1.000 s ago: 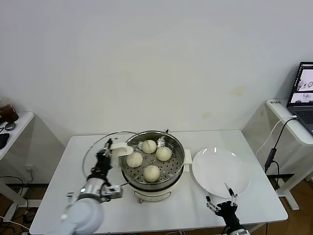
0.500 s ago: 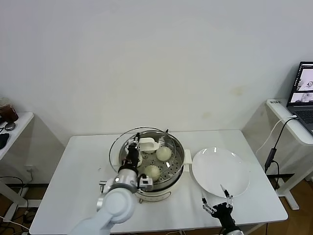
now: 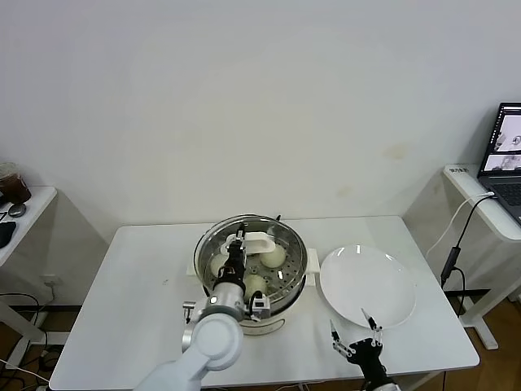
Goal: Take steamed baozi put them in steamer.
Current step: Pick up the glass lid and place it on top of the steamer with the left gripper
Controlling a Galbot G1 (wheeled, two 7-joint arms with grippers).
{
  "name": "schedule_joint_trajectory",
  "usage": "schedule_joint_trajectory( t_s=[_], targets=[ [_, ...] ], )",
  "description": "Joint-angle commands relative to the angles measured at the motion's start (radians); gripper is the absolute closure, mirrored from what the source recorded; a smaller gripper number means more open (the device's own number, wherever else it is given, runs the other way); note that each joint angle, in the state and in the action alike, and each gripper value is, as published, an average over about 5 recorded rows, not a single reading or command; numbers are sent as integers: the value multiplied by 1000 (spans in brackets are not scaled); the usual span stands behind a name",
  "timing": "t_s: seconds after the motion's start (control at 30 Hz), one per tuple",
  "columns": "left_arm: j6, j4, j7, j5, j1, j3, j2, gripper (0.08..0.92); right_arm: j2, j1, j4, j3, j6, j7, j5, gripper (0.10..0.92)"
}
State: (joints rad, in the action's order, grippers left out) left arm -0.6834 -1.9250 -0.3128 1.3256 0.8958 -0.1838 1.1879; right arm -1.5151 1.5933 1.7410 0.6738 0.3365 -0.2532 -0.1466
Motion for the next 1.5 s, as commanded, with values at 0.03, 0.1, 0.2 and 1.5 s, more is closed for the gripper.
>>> schedule_joint_trajectory(
  t_s=[0.03,0.1,0.2,1.5],
  targets=[
    [-6,40,10,26,-14,-19,45,826,1,0,-3,-2,3,-1,-2,203],
    [-5,44,12,27,-12,-19,49,826,2,0,-3,-1,4,-1,-2,203],
    [-4,50,18,30,-7,-18,52,826,4,0,-4,1,5,-2,-2,203],
    [502,-262,412,-870,445,323,-12,380,3,5,-5,-29,5,-12,-7,203]
  ],
)
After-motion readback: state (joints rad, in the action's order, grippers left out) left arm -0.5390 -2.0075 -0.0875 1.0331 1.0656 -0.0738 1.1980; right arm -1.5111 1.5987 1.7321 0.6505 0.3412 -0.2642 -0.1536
